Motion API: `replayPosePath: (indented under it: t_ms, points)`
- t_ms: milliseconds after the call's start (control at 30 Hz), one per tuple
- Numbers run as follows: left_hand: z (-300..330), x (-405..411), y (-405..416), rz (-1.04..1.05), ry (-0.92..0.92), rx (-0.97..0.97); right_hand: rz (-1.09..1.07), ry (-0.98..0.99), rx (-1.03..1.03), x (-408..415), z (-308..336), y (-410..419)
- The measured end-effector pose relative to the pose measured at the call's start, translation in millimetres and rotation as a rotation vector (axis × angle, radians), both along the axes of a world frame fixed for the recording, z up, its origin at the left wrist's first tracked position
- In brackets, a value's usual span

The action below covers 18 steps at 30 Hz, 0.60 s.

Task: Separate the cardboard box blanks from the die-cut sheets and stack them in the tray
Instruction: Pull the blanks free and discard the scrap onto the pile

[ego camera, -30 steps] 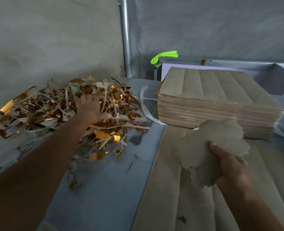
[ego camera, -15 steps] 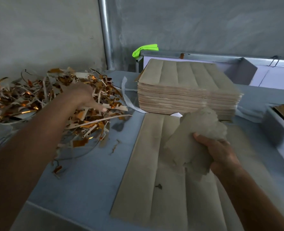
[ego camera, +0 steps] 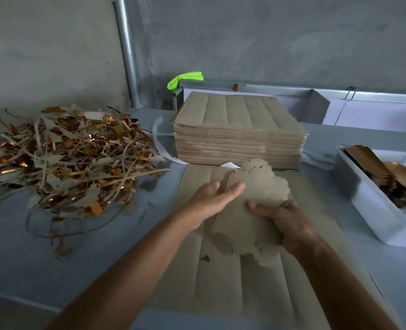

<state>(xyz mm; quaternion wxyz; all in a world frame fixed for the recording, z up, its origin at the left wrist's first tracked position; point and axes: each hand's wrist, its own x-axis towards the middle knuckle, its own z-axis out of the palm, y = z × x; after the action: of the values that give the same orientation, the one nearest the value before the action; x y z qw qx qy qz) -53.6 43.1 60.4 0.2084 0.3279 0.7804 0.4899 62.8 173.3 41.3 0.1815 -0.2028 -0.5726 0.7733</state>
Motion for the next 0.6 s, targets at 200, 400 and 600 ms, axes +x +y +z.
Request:
replayPosePath:
  t_ms: [200,400,600]
  points:
    - [-50.5,50.9,30.6,-0.021,-0.45,0.368,-0.203,0.137,-0.091,8.1,-8.6,-0.7]
    - [-30.1,42.5,28.7,-0.108,-0.214,0.134,-0.312,0.128,-0.083,12.8,-26.0,-0.8]
    - [10.4,29.0,34.4,-0.233,0.658,-0.44,-0.456,0.095,-0.094,26.5,-32.6,17.3]
